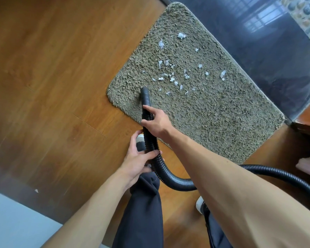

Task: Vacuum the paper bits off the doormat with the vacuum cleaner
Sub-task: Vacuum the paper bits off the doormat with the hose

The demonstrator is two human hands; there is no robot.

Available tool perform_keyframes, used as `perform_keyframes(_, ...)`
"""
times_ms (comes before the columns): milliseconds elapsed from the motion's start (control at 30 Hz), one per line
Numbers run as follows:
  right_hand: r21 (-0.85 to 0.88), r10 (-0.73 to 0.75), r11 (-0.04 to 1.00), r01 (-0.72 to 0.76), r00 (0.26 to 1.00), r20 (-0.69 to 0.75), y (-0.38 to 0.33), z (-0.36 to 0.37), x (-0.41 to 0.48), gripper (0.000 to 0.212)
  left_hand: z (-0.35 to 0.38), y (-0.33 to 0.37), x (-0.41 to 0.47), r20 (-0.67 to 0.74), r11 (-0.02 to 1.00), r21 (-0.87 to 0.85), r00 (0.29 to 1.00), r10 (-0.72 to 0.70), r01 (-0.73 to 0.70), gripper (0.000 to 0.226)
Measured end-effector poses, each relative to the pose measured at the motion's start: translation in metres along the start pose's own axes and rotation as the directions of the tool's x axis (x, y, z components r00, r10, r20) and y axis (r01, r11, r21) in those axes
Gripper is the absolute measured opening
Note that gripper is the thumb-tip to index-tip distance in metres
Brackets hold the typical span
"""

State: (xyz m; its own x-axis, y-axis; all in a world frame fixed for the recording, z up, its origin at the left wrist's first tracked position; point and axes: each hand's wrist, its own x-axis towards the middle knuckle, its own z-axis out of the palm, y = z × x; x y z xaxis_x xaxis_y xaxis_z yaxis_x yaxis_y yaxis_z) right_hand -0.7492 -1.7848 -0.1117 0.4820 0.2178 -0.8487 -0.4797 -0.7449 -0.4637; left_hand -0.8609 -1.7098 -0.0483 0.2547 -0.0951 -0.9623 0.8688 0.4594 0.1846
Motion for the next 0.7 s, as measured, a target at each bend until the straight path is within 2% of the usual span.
perform_keyframes(200, 0.154, 0.074, 0.986, -0.062, 0.995, -0.073, 0.025, -0.012, -0.010, 0.065, 0.017, -0.002, 0.002, 0.049, 0.995, 0.093, 0.998, -0.030, 0.025, 0.075)
perform_keyframes(433, 0.374, 0.183, 0.919, -0.127, 0.976, -0.119, 0.052, -0.031, -0.022, 0.071, 0.040, 0.005, 0.006, 0.113, 0.965, 0.260, 0.991, -0.068, 0.036, 0.076)
perform_keyframes(567, 0.436, 0.210, 0.890, -0.135, 0.969, -0.127, 0.053, -0.036, -0.022, 0.074, 0.041, 0.011, 0.009, 0.131, 0.959, 0.282, 0.989, -0.074, 0.035, 0.075)
perform_keyframes(700, 0.407, 0.223, 0.903, -0.140, 0.961, -0.164, 0.045, -0.031, -0.018, 0.075, 0.035, 0.017, 0.007, 0.132, 0.964, 0.266, 0.989, -0.060, 0.023, 0.074)
